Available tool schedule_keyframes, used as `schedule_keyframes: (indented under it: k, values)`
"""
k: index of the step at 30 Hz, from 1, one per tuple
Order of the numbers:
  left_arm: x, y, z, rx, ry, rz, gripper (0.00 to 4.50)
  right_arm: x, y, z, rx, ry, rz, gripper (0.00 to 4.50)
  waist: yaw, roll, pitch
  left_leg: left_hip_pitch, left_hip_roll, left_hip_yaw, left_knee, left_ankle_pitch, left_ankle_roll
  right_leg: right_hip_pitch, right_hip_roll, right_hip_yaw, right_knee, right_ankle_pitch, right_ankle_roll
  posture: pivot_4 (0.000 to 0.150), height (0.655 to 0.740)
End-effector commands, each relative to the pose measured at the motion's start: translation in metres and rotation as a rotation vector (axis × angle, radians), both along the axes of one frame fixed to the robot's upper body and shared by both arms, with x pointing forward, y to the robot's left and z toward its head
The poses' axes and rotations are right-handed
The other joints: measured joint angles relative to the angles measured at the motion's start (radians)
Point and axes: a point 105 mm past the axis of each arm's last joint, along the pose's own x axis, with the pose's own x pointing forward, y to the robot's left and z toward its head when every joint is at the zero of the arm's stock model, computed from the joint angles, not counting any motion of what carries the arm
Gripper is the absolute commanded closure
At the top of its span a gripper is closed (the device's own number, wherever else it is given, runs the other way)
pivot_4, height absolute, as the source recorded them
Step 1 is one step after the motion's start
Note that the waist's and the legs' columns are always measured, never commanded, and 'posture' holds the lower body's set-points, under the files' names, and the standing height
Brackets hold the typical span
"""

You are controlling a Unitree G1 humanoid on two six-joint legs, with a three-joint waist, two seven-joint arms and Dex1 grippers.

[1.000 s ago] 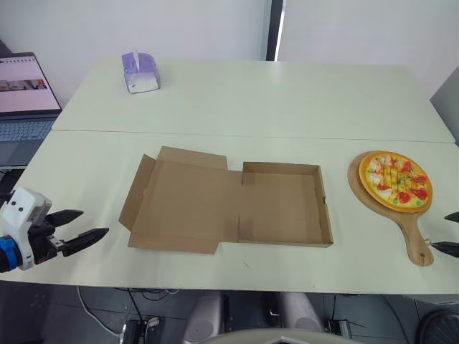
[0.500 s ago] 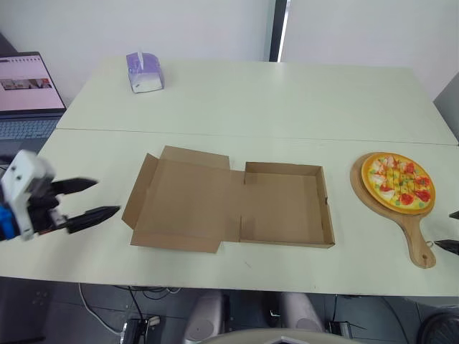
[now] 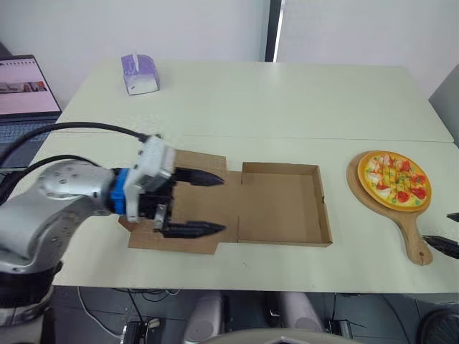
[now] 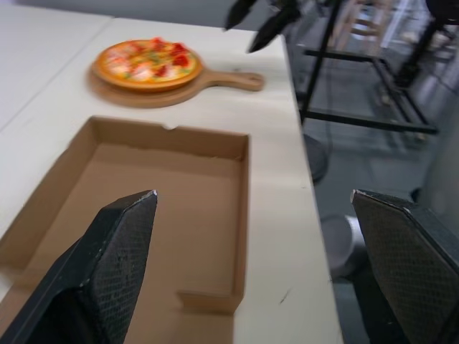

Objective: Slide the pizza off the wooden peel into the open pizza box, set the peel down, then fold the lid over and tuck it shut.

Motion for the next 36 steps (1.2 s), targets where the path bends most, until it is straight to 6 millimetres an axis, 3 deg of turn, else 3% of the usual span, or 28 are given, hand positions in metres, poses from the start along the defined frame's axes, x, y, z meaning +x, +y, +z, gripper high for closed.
schedule_keyframes:
  k: [1, 12, 28, 32, 36]
  values:
    - [-0.005, -0.010, 0.006, -0.008, -0.049, -0.089, 0.00, 0.008, 0.003, 0.001, -0.012, -0.002, -0.051, 0.03, 0.000, 0.000, 0.000, 0.000, 0.000, 0.000, 0.000, 0.000, 0.000, 0.000, 0.000, 0.000, 0.000, 0.000, 0.000, 0.150, 0.7251]
    - [-0.013, -0.023, -0.002, -0.012, -0.076, -0.120, 0.00, 0.045, -0.017, -0.029, 0.001, 0.086, -0.315, 0.03, -0.001, -0.001, 0.000, 0.000, 0.000, 0.000, 0.001, 0.000, 0.000, 0.000, 0.001, 0.001, 0.000, 0.000, 0.000, 0.150, 0.7251]
    - [-0.013, -0.029, 0.003, -0.058, -0.062, -0.093, 0.00, 0.057, -0.018, -0.064, 0.010, 0.179, -0.289, 0.03, -0.005, -0.007, -0.003, 0.001, 0.001, 0.000, 0.001, -0.001, 0.002, 0.001, 0.003, 0.001, 0.000, 0.000, 0.001, 0.150, 0.7251]
    - [-0.007, -0.027, 0.004, -0.066, -0.071, -0.054, 0.00, 0.056, -0.013, -0.069, 0.045, 0.199, -0.274, 0.84, -0.005, -0.008, -0.003, 0.002, 0.001, 0.000, 0.001, -0.001, 0.002, 0.003, 0.003, 0.001, -0.001, 0.000, 0.000, 0.150, 0.7251]
    - [0.000, -0.027, 0.006, -0.097, -0.080, -0.006, 0.00, 0.057, -0.012, -0.073, 0.029, 0.189, -0.256, 2.24, -0.004, -0.010, -0.004, 0.002, 0.001, -0.001, 0.001, -0.001, 0.002, 0.004, 0.003, 0.001, -0.001, 0.000, 0.000, 0.150, 0.7251]
